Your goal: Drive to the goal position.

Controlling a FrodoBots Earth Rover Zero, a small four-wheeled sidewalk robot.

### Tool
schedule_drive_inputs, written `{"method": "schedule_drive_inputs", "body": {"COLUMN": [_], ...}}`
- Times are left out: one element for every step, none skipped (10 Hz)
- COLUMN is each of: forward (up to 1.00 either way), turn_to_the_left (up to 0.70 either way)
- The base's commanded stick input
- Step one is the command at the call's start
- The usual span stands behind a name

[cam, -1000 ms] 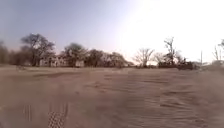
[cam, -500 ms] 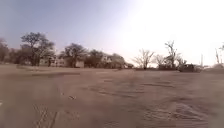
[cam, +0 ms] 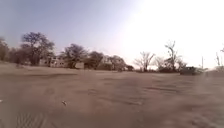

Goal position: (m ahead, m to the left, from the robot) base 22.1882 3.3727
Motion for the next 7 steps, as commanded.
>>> {"method": "schedule_drive_inputs", "body": {"forward": [0.7,0.7,0.7,0.7,0.7,0.7,0.7], "turn_to_the_left": [0.0,0.0,0.0,0.0,0.0,0.0,0.0]}}
